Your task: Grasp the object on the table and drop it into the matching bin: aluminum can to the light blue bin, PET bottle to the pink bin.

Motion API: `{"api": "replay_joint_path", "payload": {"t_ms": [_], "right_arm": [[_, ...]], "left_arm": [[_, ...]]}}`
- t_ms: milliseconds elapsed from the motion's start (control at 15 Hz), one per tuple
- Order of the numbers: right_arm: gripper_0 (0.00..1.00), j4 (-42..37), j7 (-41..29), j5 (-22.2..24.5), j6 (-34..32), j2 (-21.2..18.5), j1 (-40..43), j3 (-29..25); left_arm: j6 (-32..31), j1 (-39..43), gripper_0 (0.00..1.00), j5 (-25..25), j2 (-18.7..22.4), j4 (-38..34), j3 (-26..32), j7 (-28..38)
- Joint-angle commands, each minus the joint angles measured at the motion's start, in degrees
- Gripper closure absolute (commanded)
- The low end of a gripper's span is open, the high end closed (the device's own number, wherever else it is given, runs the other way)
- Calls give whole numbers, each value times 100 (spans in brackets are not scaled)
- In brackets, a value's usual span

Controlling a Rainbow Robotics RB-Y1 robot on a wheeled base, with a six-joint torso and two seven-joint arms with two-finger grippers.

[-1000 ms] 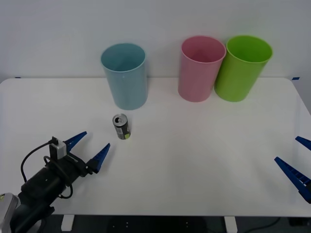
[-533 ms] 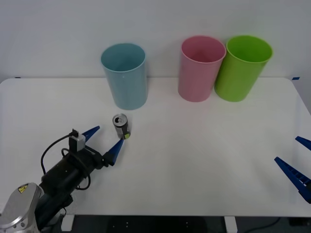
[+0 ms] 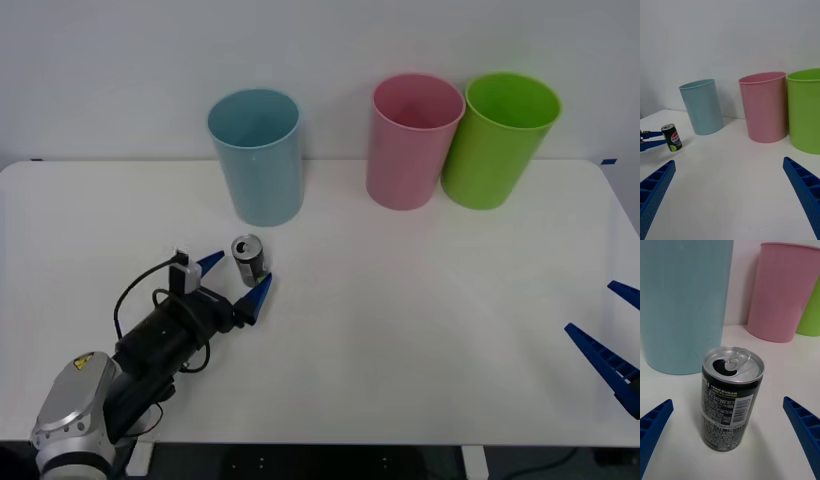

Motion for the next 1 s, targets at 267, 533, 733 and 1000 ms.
{"api": "replay_joint_path", "payload": {"t_ms": [267, 533, 733, 1000], "right_arm": [[0, 0, 0, 0, 0, 0, 0, 0], [0, 0, 0, 0, 0, 0, 0, 0], [0, 0, 0, 0, 0, 0, 0, 0], [0, 0, 0, 0, 0, 0, 0, 0]], "left_arm": [[155, -442, 0, -6, 0, 491, -18, -116], [260, -661, 0, -6, 0, 754, -18, -186], [269, -697, 0, -6, -17, 789, -26, -195], [278, -688, 91, -15, -26, 789, -26, -274]]}}
